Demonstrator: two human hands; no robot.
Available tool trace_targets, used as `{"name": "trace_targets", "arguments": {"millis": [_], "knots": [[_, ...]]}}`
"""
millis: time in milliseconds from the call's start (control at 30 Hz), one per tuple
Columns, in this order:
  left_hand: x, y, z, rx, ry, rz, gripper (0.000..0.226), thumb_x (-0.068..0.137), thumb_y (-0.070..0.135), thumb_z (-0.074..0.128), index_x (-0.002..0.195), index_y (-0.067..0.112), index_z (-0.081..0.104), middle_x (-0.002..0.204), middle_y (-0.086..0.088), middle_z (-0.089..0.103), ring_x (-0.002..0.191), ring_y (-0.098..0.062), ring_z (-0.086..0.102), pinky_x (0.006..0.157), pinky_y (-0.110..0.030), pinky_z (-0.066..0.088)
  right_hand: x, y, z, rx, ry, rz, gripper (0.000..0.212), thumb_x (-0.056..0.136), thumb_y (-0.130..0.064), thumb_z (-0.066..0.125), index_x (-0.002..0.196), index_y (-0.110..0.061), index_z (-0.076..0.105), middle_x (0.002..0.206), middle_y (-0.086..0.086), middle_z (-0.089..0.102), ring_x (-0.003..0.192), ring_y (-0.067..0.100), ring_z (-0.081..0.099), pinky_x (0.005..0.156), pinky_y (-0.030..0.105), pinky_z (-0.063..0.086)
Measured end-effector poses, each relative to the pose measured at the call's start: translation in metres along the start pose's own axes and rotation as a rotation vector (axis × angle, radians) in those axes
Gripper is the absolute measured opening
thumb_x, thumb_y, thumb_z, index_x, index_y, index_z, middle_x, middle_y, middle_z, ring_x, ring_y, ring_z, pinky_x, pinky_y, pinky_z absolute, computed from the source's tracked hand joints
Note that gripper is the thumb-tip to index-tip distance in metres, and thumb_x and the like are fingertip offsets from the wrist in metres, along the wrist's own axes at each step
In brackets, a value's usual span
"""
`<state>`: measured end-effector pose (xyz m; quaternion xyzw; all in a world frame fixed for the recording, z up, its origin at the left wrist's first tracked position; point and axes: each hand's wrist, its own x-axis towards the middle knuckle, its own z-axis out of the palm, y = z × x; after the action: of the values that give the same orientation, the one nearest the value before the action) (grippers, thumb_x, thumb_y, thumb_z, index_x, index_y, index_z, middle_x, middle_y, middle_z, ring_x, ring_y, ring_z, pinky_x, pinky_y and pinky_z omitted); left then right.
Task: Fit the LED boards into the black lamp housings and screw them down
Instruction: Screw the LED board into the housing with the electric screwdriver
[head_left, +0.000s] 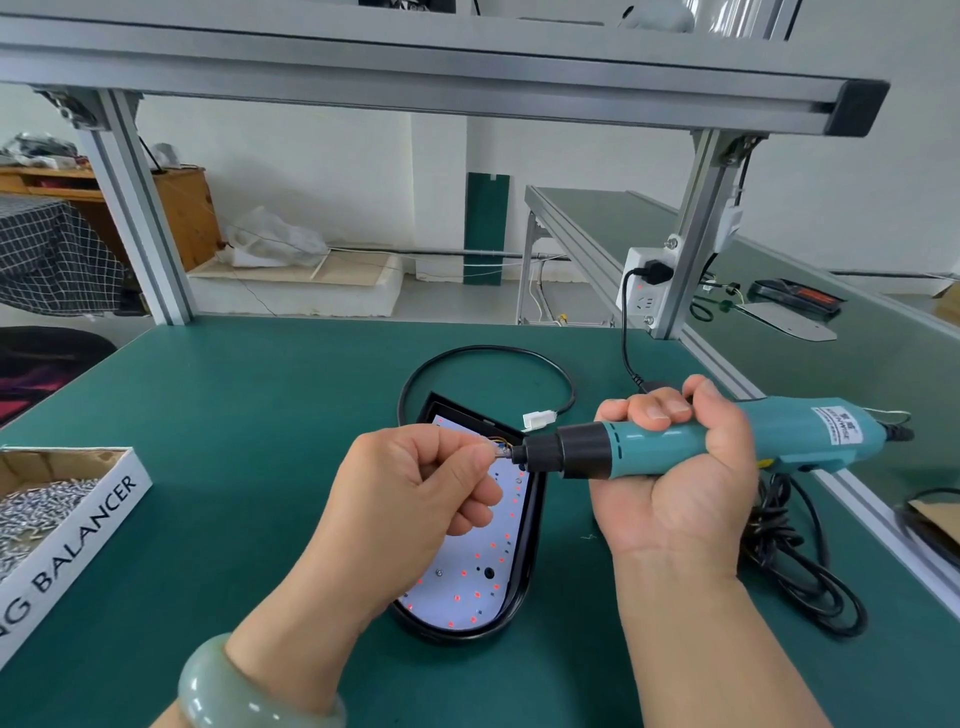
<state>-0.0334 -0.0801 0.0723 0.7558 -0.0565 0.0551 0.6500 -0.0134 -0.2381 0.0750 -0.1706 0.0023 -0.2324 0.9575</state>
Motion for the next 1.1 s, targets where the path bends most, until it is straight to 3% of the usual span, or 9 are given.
{"name": "trace_targets", "arguments": {"millis": [267,400,467,533,600,667,733,900,1100], "knots": [[0.0,0.001,0.002,-0.134,-0.041,-0.01,0.006,0.084,0.02,0.067,0.087,0.019,0.072,0.074,-0.002,0.075,0.062,-0.013,0.07,0.056,-0.016,0.052,0.002,-0.004,0.0,0.021,0.054,-0.01,0.022,0.092,-0.015,0.051,0.07,-0.018,0.048,0.059,-0.009,0.041,0.046,0.009,0.043,0.061,0.023,0.047],[0.011,-0.003,-0.017,-0.045,0.248,0.072,0.006,0.086,0.027,0.065,0.087,0.024,0.07,0.074,0.006,0.074,0.064,-0.005,0.068,0.057,-0.012,0.051,0.004,-0.007,-0.002,0.026,0.058,-0.016,0.022,0.092,-0.014,0.05,0.07,-0.018,0.048,0.059,-0.009,0.042,0.047,0.008,0.044,0.061,0.022,0.047],[0.018,-0.011,-0.029,0.193,0.329,-0.004,0.02,0.085,0.032,0.067,0.103,0.023,0.068,0.077,0.013,0.07,0.068,0.005,0.064,0.061,-0.008,0.046,0.006,-0.008,-0.003,0.008,0.063,-0.024,0.021,0.092,-0.014,0.051,0.071,-0.018,0.048,0.059,-0.009,0.042,0.047,0.008,0.044,0.061,0.023,0.047],[0.02,-0.019,-0.033,0.385,0.155,-0.173,0.04,0.082,0.039,0.07,0.118,0.022,0.063,0.086,0.018,0.066,0.08,0.002,0.062,0.07,-0.014,0.044,0.006,-0.005,-0.005,-0.016,0.067,-0.026,0.018,0.092,-0.014,0.052,0.074,-0.018,0.047,0.059,-0.009,0.042,0.048,0.009,0.044,0.061,0.023,0.046],[0.021,-0.023,-0.03,0.444,-0.073,-0.282,0.019,0.083,0.036,0.069,0.095,0.022,0.071,0.074,0.012,0.071,0.067,-0.002,0.064,0.062,-0.016,0.048,0.006,0.002,-0.006,-0.074,0.048,-0.033,0.017,0.092,-0.013,0.052,0.077,-0.02,0.045,0.059,-0.009,0.042,0.049,0.01,0.042,0.061,0.023,0.044],[0.024,-0.029,-0.024,0.53,-0.178,-0.317,0.021,0.081,0.029,0.066,0.081,0.009,0.068,0.07,0.001,0.071,0.059,-0.016,0.061,0.058,-0.024,0.049,0.008,0.01,-0.004,-0.159,0.017,-0.057,0.021,0.092,-0.01,0.051,0.075,-0.021,0.045,0.059,-0.008,0.041,0.049,0.011,0.041,0.06,0.024,0.042],[0.03,-0.032,-0.021,0.607,-0.188,-0.34,0.027,0.078,0.025,0.063,0.083,-0.001,0.061,0.069,-0.008,0.062,0.059,-0.022,0.052,0.059,-0.029,0.043,0.014,0.018,0.002,-0.228,-0.006,-0.092,0.024,0.092,-0.006,0.051,0.073,-0.021,0.047,0.06,-0.006,0.04,0.048,0.012,0.041,0.061,0.025,0.042],[0.034,-0.031,-0.018,0.705,-0.176,-0.339,0.023,0.079,0.028,0.064,0.076,0.008,0.052,0.065,-0.005,0.057,0.057,-0.023,0.05,0.057,-0.029,0.041,0.034,0.038,0.017,-0.302,-0.005,-0.131,0.024,0.088,0.002,0.053,0.076,-0.018,0.05,0.062,-0.001,0.043,0.049,0.014,0.042,0.057,0.026,0.041],[0.035,-0.036,-0.019,0.699,-0.176,-0.326,0.023,0.079,0.027,0.064,0.076,0.008,0.053,0.066,-0.005,0.056,0.057,-0.024,0.049,0.056,-0.028,0.041,0.046,0.056,0.02,-0.436,-0.016,-0.132,0.026,0.086,0.004,0.055,0.073,-0.018,0.051,0.058,-0.002,0.045,0.047,0.015,0.045,0.059,0.029,0.039]]}}
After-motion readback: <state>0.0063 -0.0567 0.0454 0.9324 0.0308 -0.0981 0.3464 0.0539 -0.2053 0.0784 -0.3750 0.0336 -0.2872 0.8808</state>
